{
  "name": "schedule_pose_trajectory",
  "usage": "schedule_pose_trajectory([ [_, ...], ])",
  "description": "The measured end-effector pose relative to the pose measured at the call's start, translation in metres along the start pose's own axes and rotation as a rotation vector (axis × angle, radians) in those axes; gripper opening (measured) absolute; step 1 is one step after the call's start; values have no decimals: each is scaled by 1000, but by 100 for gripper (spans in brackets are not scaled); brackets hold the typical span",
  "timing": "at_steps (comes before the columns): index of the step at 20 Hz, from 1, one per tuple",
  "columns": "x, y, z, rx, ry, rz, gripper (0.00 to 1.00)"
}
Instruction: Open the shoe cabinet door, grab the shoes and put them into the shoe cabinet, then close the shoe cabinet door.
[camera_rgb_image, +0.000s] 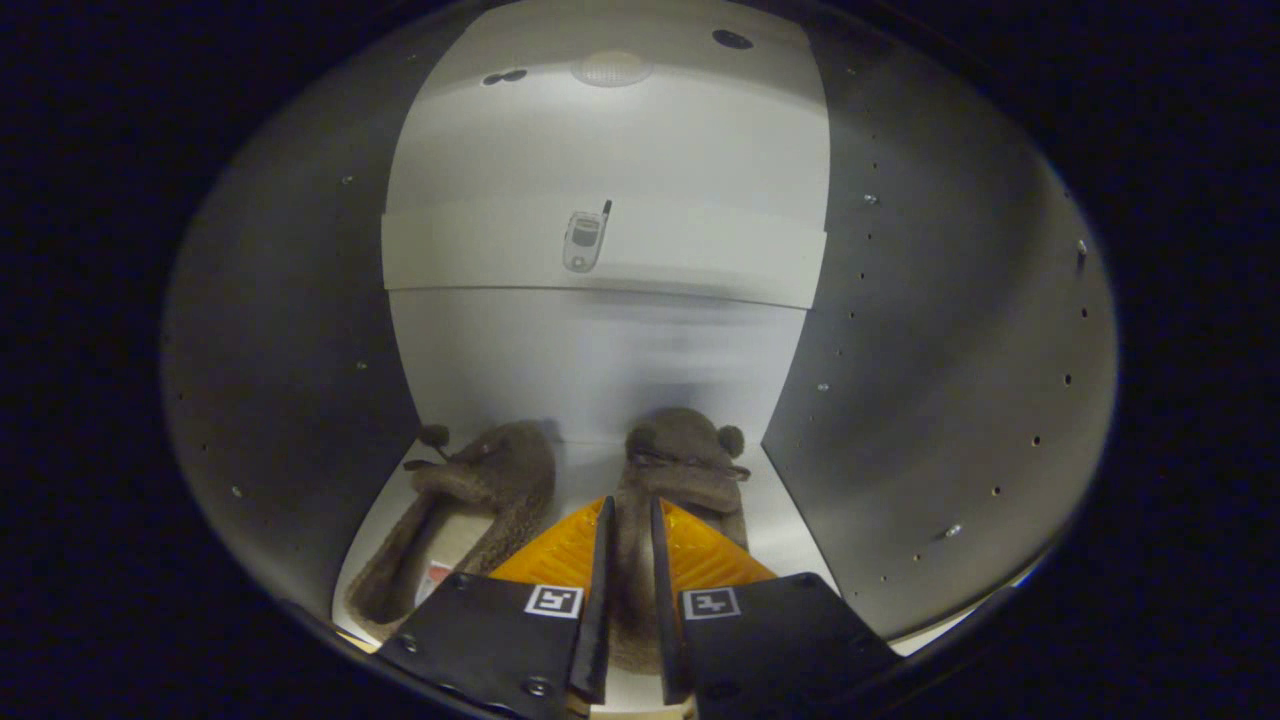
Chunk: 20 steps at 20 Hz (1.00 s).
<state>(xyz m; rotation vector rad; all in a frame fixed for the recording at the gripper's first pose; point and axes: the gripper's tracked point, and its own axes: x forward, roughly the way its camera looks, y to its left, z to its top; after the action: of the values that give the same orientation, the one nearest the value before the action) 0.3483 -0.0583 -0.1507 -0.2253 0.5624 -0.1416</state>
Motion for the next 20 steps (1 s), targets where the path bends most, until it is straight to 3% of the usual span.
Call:
schedule_pose_trajectory([
  [8,-69,-3,17,14,-114,11,22],
  [20,-264,-33,12,52,-335,27,22],
])
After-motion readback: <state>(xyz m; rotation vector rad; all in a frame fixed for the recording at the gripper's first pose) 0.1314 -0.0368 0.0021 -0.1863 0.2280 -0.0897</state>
